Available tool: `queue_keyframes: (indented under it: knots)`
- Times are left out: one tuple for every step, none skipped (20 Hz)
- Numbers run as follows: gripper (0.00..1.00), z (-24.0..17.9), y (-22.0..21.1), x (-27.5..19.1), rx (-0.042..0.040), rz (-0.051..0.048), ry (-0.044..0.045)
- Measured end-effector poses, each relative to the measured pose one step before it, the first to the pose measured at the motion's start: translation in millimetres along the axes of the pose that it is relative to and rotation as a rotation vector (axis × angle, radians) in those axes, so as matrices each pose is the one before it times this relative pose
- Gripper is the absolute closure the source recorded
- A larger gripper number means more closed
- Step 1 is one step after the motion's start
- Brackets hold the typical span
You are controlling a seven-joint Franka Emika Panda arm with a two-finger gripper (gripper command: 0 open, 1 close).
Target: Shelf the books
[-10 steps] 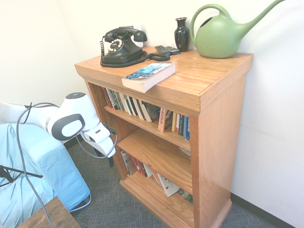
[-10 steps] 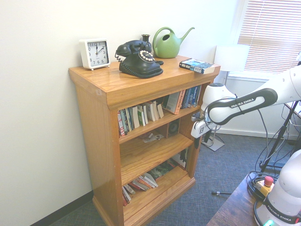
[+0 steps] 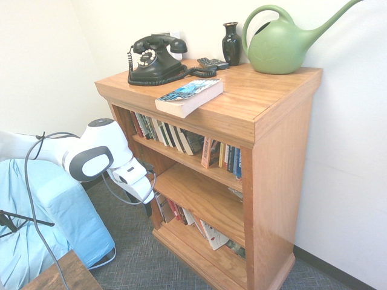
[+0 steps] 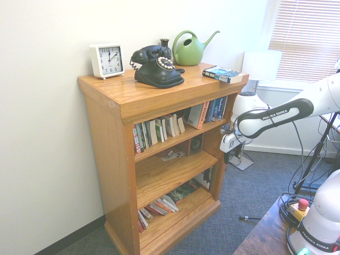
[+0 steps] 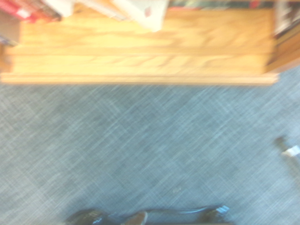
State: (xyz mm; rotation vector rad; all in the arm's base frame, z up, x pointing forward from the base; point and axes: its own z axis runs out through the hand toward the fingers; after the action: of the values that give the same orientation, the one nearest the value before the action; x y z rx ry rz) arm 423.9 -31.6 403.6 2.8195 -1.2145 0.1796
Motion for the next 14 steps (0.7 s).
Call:
queue_keyframes:
  knots:
    - [0.00,-13.76,2.62,5.35,-0.01462,-0.00195,0.03756]
    - [0.00,-14.53,3.28,4.63,-0.01388,-0.00079,0.03396]
    - [0.00,-14.59,4.02,4.50,-0.01901,-0.00329,0.03413]
    - [0.00,-15.21,4.39,5.34,-0.02243,-0.00206,0.03563]
    - [0.00,-15.24,5.20,5.87,-0.01967,-0.00069,0.03148]
    - [0.00,-11.82,4.94,5.04,-0.01963,-0.00221,0.02602]
    - [0.00,-11.17,5.26,5.65,-0.02411,-0.00271,0.02677]
    - [0.00,-10.84,5.06,5.84,-0.02296,-0.00042,0.02429]
    - [0.00,-9.64,3.90,4.93,-0.01951,-0.00165,0.02171]
    - [0.00,-9.04,2.72,4.67,-0.02121,-0.00576,0.02350]
    - [0.00,-8.10,1.67,3.97,-0.02645,-0.01059,0.02637]
    - [0.00,-7.65,1.66,3.73,-0.02976,-0.01154,0.02636]
    - [0.00,-7.23,1.40,3.50,-0.02837,-0.01030,0.02377]
    - [0.00,-6.89,0.92,3.30,-0.02508,-0.00967,0.02329]
